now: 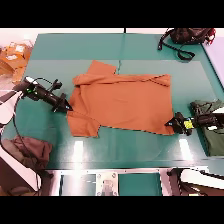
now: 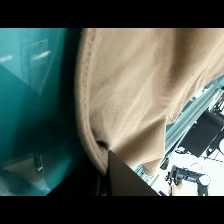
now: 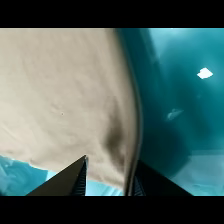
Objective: Fold the shirts.
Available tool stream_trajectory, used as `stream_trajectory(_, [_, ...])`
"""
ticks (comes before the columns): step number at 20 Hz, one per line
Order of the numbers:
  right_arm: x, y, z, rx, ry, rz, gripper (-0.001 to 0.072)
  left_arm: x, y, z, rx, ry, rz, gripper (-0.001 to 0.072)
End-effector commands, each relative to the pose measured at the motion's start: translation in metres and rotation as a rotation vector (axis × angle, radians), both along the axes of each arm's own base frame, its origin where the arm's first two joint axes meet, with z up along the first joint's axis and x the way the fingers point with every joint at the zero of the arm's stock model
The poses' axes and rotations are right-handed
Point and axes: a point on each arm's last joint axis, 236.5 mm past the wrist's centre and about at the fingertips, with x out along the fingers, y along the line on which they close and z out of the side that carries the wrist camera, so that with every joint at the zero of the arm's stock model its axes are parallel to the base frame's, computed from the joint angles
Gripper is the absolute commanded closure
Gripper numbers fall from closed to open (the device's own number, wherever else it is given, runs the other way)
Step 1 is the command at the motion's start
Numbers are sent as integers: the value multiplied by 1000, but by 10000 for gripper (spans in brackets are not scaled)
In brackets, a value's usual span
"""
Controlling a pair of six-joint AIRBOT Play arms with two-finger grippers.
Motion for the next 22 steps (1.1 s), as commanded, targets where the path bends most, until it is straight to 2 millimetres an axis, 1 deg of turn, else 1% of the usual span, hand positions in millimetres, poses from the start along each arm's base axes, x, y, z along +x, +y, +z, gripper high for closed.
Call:
stream_trajectory(1, [-23, -7, -6, -40, 74, 55, 365, 0, -1, 6, -8, -12, -9, 685])
stream_trajectory(2, [-24, -6, -6, -38, 76, 57, 388, 2, -1, 10, -5, -33, -12, 685])
stream_trajectory(3, [-22, -5, -6, -36, 73, 53, 439, 5, 0, 15, -3, -49, -12, 685])
stream_trajectory(4, [-19, -4, -6, -31, 65, 44, 463, 7, 0, 17, 1, -59, -9, 685])
stream_trajectory(5, [-15, 0, -4, -13, 50, 34, 546, 8, -1, 19, -2, -64, -9, 685])
stream_trajectory(6, [-12, 4, -2, 4, 39, 26, 643, 8, -2, 20, -3, -66, -11, 685])
stream_trajectory(7, [-9, 8, 0, 17, 33, 27, 648, 8, -3, 22, -3, -71, -13, 685])
stream_trajectory(8, [-8, 10, 2, 23, 27, 24, 688, 10, -4, 27, 1, -88, -17, 686])
stream_trajectory(9, [-4, 10, 6, 16, 12, 26, 696, 12, -4, 36, 7, -115, -16, 686])
stream_trajectory(10, [3, 9, 13, 9, -23, 18, 696, 16, -3, 47, 17, -154, -12, 686])
stream_trajectory(11, [16, 9, 27, 8, -87, 8, 696, 22, -2, 63, 30, -207, -4, 686])
stream_trajectory(12, [33, 10, 48, 11, -169, -6, 696, 27, -1, 81, 45, -268, 3, 686])
stream_trajectory(14, [72, 13, 114, 21, -384, -26, 696, 32, 0, 128, 75, -410, 15, 686])
stream_trajectory(15, [89, 13, 158, 13, -507, -29, 696, 32, 0, 155, 89, -485, 19, 686])
stream_trajectory(16, [104, 11, 206, -20, -641, -23, 696, 30, 0, 188, 106, -580, 21, 686])
stream_trajectory(17, [112, 11, 254, -63, -769, -11, 696, 28, -1, 227, 126, -694, 23, 686])
stream_trajectory(18, [116, 11, 308, -129, -906, 9, 696, 24, -1, 269, 149, -818, 33, 686])
stream_trajectory(19, [113, 13, 358, -199, -1028, 28, 696, 17, -2, 321, 176, -969, 55, 686])
stream_trajectory(20, [105, 16, 407, -275, -1151, 42, 696, 7, -3, 374, 203, -1125, 82, 686])
stream_trajectory(21, [94, 21, 451, -343, -1263, 45, 696, -6, -4, 419, 225, -1256, 112, 685])
stream_trajectory(22, [78, 28, 502, -421, -1398, 31, 696, -32, -6, 486, 250, -1458, 165, 685])
